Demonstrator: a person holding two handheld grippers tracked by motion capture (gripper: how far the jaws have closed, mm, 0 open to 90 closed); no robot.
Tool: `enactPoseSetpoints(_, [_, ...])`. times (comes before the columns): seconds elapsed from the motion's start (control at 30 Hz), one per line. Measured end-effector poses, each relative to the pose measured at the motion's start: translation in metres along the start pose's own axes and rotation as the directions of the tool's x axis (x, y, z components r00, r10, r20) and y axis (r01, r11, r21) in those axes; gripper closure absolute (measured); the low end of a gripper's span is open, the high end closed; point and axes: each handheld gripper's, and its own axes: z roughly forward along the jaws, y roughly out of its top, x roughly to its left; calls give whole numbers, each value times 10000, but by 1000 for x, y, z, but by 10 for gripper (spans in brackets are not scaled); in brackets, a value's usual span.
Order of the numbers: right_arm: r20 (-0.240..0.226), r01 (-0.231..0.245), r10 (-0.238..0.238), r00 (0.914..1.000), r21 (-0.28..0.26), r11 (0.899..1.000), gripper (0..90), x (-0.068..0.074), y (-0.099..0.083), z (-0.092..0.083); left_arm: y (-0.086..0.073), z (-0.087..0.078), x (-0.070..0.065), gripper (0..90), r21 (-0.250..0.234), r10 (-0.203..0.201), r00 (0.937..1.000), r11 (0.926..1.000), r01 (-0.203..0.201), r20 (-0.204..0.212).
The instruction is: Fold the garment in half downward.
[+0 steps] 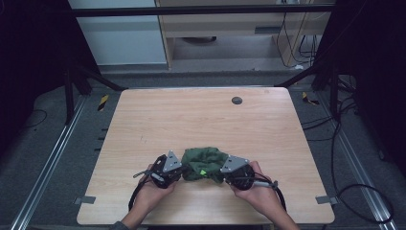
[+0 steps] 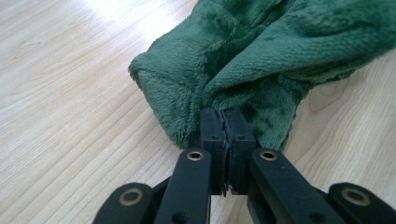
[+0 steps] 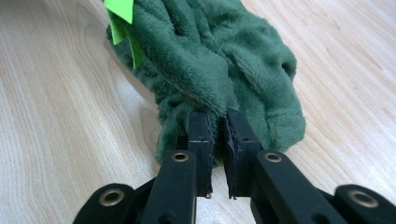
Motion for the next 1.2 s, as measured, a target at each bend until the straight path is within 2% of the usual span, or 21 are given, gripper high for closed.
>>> enactPoseSetpoints(0.2, [198,72,-64,9998,-384,9992,830,1,2,-7,0,-9,1,889,-413,-144,9998,9990,140,-100])
enactPoseSetpoints(0.33, [281,154,-136,9995,-646,9978,829,5,0,-12,-3,-13,-3,888,-492,-121,9999,9987,117,-66])
enactPoseSetpoints(0.47, [117,215,-209,9997,-488,9986,811,10,-3,-11,-7,-13,-6,887,-357,-48,10000,9994,47,-17])
enactPoseSetpoints(0.53, [44,252,-251,9997,-381,9990,800,12,-5,-10,-10,-12,-8,887,-356,-140,9999,9993,143,92])
enactPoseSetpoints(0.7, [-47,245,-247,9997,-270,9993,725,16,-10,-12,-21,-19,-16,854,-205,-231,9991,9995,238,362])
enactPoseSetpoints(0.8, [-38,112,-113,9999,-215,9997,657,17,-14,-16,-27,-25,-20,798,-60,-247,9990,9997,249,367])
enactPoseSetpoints(0.87, [63,-93,94,9999,-90,9999,575,16,-17,-18,-30,-27,-18,717,123,-311,9994,9994,309,179])
enactPoseSetpoints(1.0, [337,-614,606,9976,229,9979,448,10,-21,-21,-29,-31,-9,565,364,-615,9979,9974,622,-209])
enactPoseSetpoints(1.2, [621,-1176,1147,9915,466,9920,258,-1,-22,-26,-23,-37,5,404,875,-799,9961,9927,828,-364])
